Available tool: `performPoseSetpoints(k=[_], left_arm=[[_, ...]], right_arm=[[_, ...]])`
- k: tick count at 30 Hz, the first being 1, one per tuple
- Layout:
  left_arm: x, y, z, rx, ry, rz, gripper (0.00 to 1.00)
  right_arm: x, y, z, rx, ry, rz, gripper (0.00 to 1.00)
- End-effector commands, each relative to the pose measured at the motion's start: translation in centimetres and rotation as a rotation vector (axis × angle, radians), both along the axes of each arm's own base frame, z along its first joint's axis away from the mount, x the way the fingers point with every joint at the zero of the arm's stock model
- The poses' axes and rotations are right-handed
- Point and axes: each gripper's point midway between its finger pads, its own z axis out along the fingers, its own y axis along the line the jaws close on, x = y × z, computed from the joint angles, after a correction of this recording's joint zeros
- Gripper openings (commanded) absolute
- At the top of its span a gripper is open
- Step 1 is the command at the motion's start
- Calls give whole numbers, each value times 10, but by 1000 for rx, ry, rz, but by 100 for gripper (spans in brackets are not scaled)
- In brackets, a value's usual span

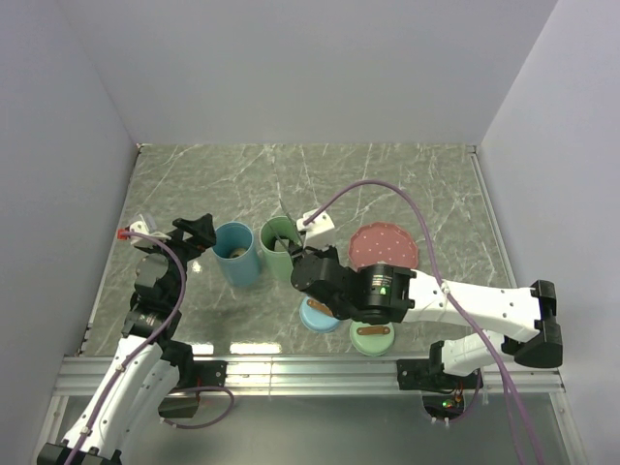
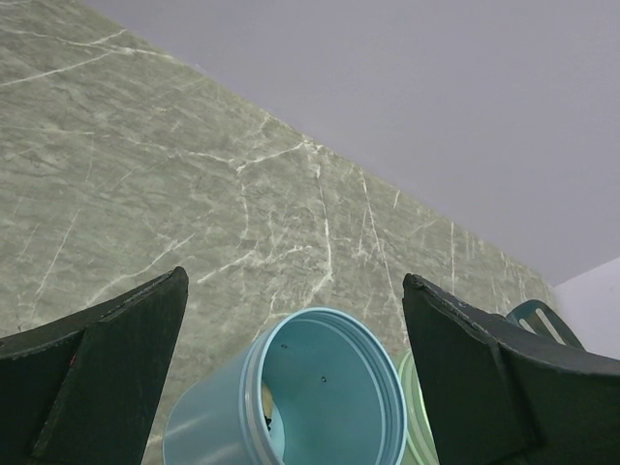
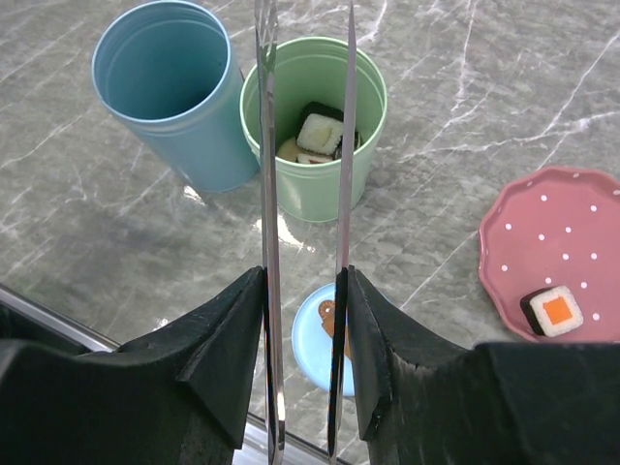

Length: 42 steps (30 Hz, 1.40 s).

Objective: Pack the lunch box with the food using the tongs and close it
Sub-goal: Place the food into the lunch box, then pick up the food using the clamp

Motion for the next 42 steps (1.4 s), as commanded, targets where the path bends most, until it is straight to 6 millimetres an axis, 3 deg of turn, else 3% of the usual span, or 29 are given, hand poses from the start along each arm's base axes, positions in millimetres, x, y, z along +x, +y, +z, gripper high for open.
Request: performPoseSetpoints(k=[1,9,16,22,36,42], left_arm=[[1,-1,13,-10,-48,-10,99],[1,-2,15,-11,-52,-13,100],[1,-3,13,-10,-49,-20,100],[1,-4,14,-13,-55,-27,99],[0,-8,15,-18,-62,-45,99],[0,-9,13,-18,-59,-54,99]], right_arm=[[1,-8,28,88,-34,-44,45],[-1,-56,23,138,-25,-164,46],[-7,-106,-8,134,19,-307,46],[-11,-137,-37,127,58,-416,49],[-27,-171,-104,91,177,-560,50],[-34,-189,-117,66,210,-632,51]])
